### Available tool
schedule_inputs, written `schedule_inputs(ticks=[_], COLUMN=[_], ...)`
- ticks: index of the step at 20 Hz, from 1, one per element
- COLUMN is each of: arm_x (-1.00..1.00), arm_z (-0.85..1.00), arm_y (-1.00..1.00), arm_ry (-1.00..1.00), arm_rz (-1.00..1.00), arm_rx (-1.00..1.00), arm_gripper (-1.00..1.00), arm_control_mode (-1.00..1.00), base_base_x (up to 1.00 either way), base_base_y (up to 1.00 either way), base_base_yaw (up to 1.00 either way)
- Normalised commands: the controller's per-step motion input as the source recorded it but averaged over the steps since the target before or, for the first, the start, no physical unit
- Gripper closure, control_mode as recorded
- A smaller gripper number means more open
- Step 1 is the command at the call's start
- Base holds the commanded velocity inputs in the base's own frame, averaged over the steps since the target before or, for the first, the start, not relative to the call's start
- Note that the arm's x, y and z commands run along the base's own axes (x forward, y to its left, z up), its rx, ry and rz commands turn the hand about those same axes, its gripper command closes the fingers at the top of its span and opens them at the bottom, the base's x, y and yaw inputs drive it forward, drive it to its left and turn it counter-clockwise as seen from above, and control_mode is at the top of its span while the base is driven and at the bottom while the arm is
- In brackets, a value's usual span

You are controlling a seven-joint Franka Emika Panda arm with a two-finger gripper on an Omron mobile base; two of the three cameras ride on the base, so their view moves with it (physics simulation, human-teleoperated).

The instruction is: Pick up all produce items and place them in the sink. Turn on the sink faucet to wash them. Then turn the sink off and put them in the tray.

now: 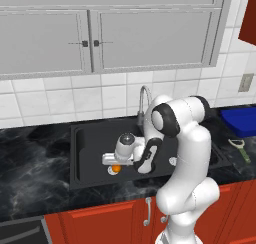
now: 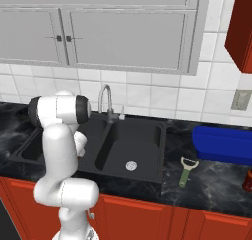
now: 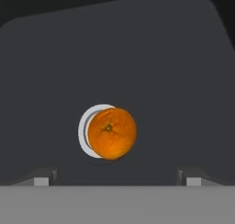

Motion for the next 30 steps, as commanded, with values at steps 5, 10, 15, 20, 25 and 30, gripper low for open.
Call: schedule_inputs(ticks=[5,10,15,20,25,30], arm_x=[0.09,0.08,0.06,0.04,0.05,0.05], arm_z=[-0.07,-0.12,-0.11,-0.09,-0.08,-0.1], arm_y=[0.01,0.0,0.0,0.0,0.0,0.0], arm_ry=[0.0,0.0,0.0,0.0,0.0,0.0], arm_rz=[0.0,0.0,0.0,0.0,0.0,0.0], arm_rx=[0.0,0.0,0.0,0.0,0.0,0.0], arm_gripper=[-1.0,-1.0,-1.0,-1.0,-1.0,-1.0], arm_control_mode=[-1.0,-1.0,-1.0,-1.0,-1.0,-1.0], base_base_x=[0.0,0.0,0.0,0.0,0.0,0.0], base_base_y=[0.0,0.0,0.0,0.0,0.0,0.0], base_base_yaw=[0.0,0.0,0.0,0.0,0.0,0.0])
